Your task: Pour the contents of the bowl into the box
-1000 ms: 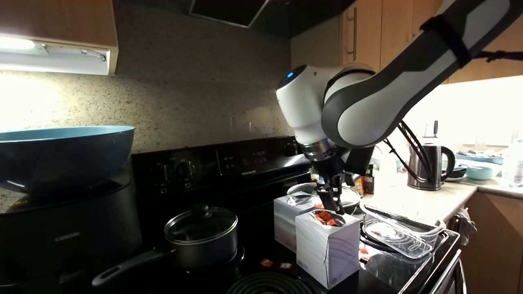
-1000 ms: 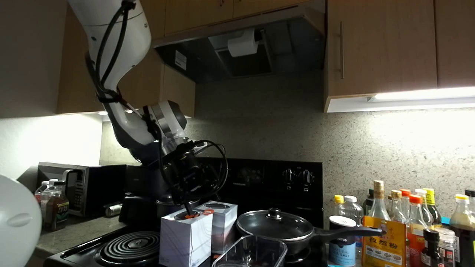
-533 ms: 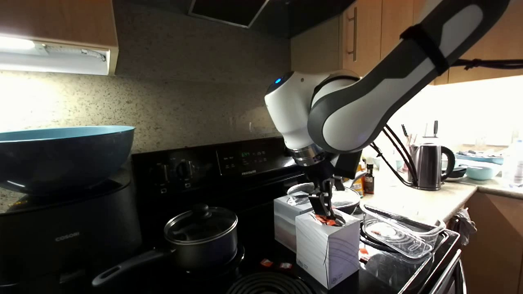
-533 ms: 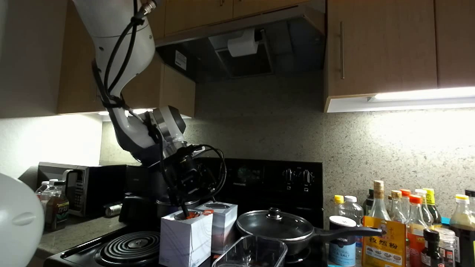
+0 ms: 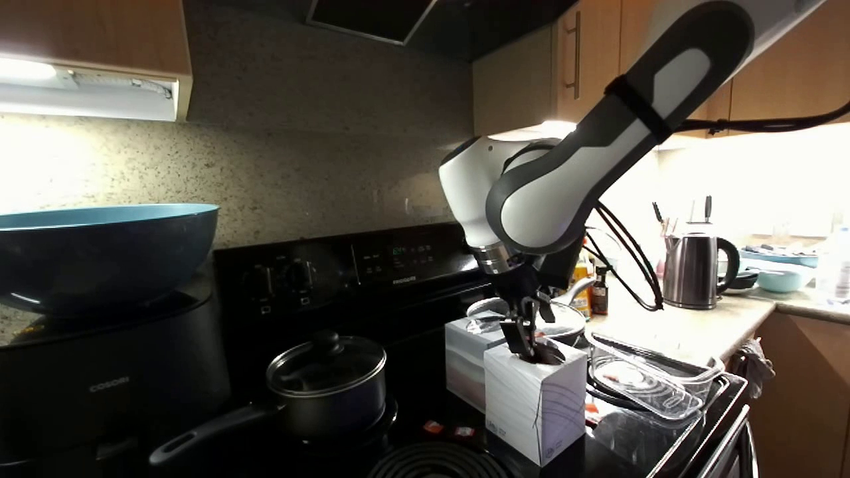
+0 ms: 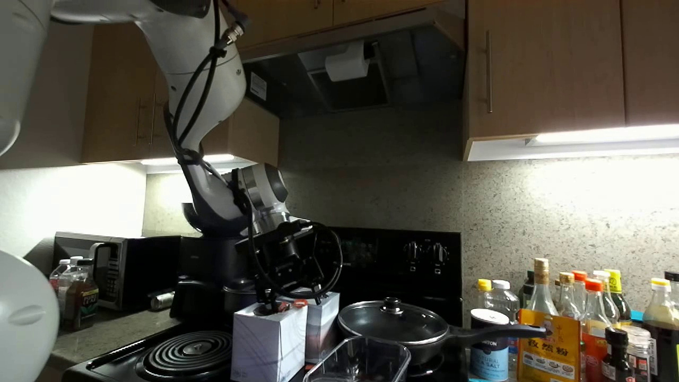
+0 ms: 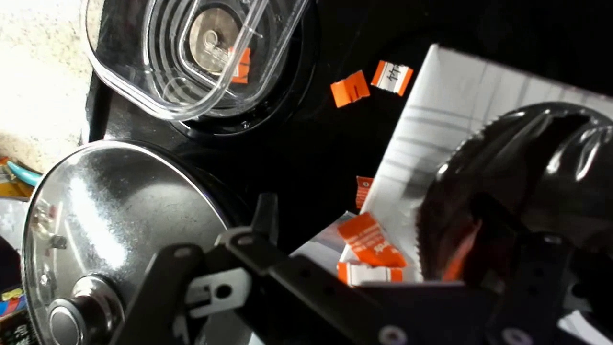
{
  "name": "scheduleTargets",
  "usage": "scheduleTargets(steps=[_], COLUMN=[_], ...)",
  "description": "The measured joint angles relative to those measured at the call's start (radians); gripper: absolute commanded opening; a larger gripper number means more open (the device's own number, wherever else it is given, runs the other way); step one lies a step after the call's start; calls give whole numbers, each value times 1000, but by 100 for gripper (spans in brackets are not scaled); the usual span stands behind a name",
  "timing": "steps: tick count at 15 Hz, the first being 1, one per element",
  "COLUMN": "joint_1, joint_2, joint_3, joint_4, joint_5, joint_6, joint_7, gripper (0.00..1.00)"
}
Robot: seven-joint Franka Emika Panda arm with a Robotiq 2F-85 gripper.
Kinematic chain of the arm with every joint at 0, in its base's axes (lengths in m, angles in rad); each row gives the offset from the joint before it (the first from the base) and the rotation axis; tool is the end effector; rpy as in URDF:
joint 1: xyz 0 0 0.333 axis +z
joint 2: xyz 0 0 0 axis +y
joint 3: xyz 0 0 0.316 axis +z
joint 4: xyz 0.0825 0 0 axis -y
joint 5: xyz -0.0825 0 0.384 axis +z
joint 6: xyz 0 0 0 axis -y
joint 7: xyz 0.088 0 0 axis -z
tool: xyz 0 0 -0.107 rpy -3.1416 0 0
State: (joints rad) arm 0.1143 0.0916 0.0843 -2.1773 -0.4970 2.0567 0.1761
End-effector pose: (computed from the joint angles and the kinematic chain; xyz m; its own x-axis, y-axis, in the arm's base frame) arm 0.5206 0.0785 0.3383 0.9481 0.2584 -0.1852 0.3128 -0.8628 0.3972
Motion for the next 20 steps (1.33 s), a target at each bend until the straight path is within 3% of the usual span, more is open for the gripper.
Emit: scheduleTargets(steps=[7,14,20], joint_1=[-2,20,21], joint_2=[1,-95,-154], joint_3=[-6,16,33], joint_4=[21,20,6], joint_5=[5,-5,-84], joint_6=[0,-1,-1], joint_7=[-31,-29,93], gripper=[100,100,100])
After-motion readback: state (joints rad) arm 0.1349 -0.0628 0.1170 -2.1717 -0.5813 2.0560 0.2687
